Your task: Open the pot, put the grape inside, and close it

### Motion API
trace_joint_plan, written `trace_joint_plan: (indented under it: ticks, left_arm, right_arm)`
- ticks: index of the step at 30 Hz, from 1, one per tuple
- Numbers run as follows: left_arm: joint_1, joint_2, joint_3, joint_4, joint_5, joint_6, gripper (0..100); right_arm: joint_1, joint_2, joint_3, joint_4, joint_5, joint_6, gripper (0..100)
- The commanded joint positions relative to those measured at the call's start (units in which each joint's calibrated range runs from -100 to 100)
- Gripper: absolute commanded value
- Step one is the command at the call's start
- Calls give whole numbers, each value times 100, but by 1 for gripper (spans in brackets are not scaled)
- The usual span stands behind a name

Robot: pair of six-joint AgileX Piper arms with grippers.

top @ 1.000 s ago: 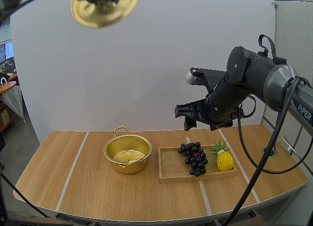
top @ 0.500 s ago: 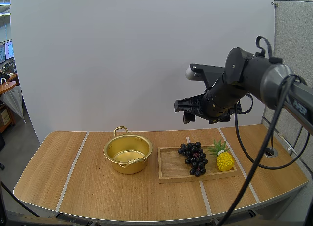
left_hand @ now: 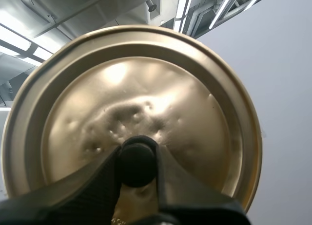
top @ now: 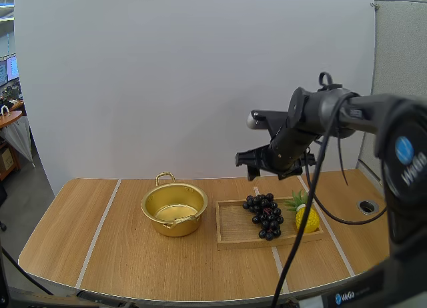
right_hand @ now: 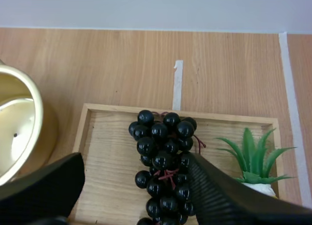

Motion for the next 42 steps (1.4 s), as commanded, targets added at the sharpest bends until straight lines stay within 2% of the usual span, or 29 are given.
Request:
trace_joint_plan:
  ticks: [1, 16, 42]
  left_arm:
    - [-18, -23, -33, 43, -265, -62, 0]
    - [-18, -23, -33, 43, -265, -62, 0]
    - [-18, -23, -33, 43, -265, -62, 0]
  right_arm:
    - [-22, 237, -33, -38, -233, -114, 100]
    - [-22, 935, -33, -251, -841, -114, 100]
    - [-22, 2440, -33, -251, -1356, -122, 100]
